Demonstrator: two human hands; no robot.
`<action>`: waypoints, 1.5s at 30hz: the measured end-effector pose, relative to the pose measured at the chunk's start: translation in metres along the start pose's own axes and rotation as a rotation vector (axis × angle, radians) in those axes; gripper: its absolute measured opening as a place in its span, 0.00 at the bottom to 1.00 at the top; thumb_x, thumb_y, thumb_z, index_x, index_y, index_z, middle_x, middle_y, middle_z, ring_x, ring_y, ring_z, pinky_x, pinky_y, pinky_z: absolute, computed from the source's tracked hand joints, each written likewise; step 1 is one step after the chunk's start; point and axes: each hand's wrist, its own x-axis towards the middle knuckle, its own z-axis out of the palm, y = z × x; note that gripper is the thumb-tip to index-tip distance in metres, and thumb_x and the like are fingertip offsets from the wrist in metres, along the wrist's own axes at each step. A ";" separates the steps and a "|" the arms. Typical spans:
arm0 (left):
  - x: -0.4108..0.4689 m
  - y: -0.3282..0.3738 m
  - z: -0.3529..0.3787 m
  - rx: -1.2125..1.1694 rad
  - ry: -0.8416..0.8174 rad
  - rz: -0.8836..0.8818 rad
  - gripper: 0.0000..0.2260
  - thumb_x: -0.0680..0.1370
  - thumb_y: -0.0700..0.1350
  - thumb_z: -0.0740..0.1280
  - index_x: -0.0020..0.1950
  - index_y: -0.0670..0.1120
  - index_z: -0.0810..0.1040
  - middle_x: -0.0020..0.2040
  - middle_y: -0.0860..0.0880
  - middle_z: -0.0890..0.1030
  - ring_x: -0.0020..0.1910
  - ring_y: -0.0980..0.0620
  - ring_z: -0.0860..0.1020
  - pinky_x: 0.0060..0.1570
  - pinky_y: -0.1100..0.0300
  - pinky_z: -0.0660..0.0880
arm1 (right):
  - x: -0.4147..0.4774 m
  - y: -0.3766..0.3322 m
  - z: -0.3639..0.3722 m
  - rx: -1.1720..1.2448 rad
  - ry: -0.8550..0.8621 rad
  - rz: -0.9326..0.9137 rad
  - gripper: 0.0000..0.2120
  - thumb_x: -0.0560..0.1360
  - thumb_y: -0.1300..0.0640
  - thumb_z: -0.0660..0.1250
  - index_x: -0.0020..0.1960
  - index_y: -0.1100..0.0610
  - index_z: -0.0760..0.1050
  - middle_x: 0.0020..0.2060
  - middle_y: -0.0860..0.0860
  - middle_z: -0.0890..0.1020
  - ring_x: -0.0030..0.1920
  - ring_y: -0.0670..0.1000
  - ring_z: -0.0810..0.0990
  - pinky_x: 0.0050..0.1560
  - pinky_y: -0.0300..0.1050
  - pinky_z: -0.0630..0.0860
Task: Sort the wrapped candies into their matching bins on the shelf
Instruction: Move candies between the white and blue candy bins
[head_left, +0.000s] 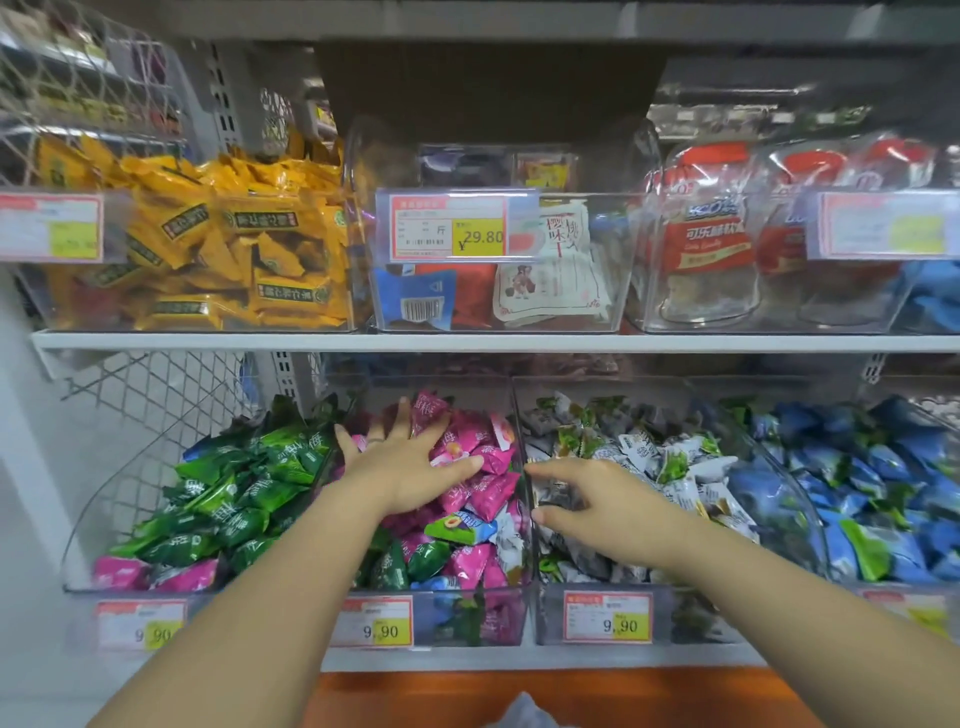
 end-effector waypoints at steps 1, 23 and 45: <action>-0.005 0.001 -0.004 -0.016 -0.005 0.008 0.37 0.69 0.77 0.47 0.75 0.67 0.46 0.78 0.49 0.38 0.77 0.39 0.43 0.67 0.32 0.32 | -0.003 0.002 -0.003 0.001 0.002 -0.005 0.24 0.78 0.48 0.63 0.73 0.47 0.64 0.69 0.47 0.71 0.46 0.50 0.81 0.46 0.33 0.72; -0.011 0.271 0.044 -0.523 0.291 0.467 0.15 0.79 0.54 0.62 0.65 0.58 0.73 0.67 0.57 0.72 0.66 0.52 0.70 0.72 0.42 0.55 | -0.134 0.203 -0.110 -0.036 0.305 0.270 0.14 0.76 0.54 0.67 0.61 0.53 0.78 0.58 0.48 0.80 0.56 0.43 0.77 0.54 0.33 0.71; 0.035 0.271 0.046 -0.539 0.047 0.487 0.11 0.76 0.61 0.60 0.57 0.70 0.75 0.60 0.64 0.75 0.42 0.57 0.79 0.50 0.57 0.76 | 0.038 0.258 -0.110 -0.077 -0.080 0.154 0.28 0.73 0.56 0.70 0.71 0.52 0.66 0.66 0.49 0.72 0.63 0.48 0.71 0.54 0.36 0.66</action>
